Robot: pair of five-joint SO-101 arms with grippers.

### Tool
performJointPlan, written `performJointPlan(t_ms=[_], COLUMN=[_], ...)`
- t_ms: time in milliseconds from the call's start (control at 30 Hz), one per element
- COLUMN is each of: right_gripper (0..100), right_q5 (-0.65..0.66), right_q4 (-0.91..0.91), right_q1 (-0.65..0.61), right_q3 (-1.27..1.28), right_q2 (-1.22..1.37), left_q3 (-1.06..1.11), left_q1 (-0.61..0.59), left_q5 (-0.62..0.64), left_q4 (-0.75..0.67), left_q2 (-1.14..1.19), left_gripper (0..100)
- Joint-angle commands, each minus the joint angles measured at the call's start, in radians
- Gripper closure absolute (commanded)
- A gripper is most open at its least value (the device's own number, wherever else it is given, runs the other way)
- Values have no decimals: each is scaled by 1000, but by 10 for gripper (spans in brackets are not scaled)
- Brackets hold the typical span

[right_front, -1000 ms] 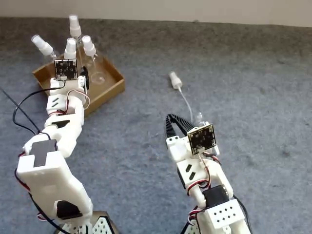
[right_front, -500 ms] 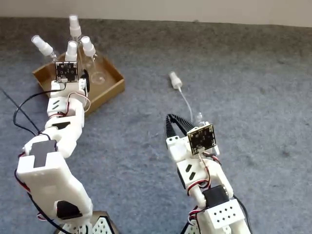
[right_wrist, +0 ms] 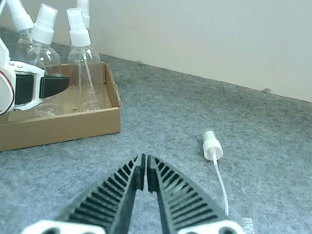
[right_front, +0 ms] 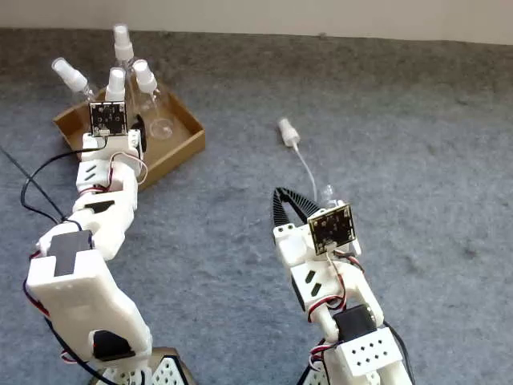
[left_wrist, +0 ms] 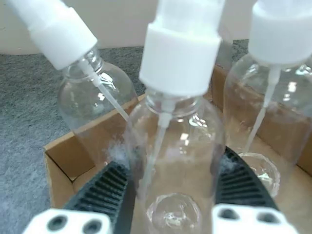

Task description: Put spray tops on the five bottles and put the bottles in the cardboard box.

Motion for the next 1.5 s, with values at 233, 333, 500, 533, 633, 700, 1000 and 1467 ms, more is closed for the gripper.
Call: performJointPlan(t_ms=[233, 333, 500, 533, 633, 700, 1000, 1467], right_gripper=[994, 994, 994, 994, 994, 994, 994, 994], right_q5=[9, 9, 11, 11, 11, 11, 11, 11], right_q4=[7, 7, 7, 7, 7, 8, 8, 8], right_q1=[15, 15, 15, 15, 15, 15, 15, 15], right_q3=[120, 120, 120, 120, 120, 120, 120, 120], right_q2=[-7, -7, -7, -7, -7, -7, -7, -7], left_q3=[8, 8, 8, 8, 8, 8, 39, 58], left_q1=[-15, -15, -15, -15, -19, -35, -62, -62], left_q5=[-11, -12, -14, -14, -11, -11, -11, -11], left_q4=[-20, -20, -20, -20, -20, -20, -26, -21], left_q2=[-7, -7, -7, -7, -7, -7, -8, -18], left_gripper=[933, 932, 932, 932, 897, 856, 832, 695])
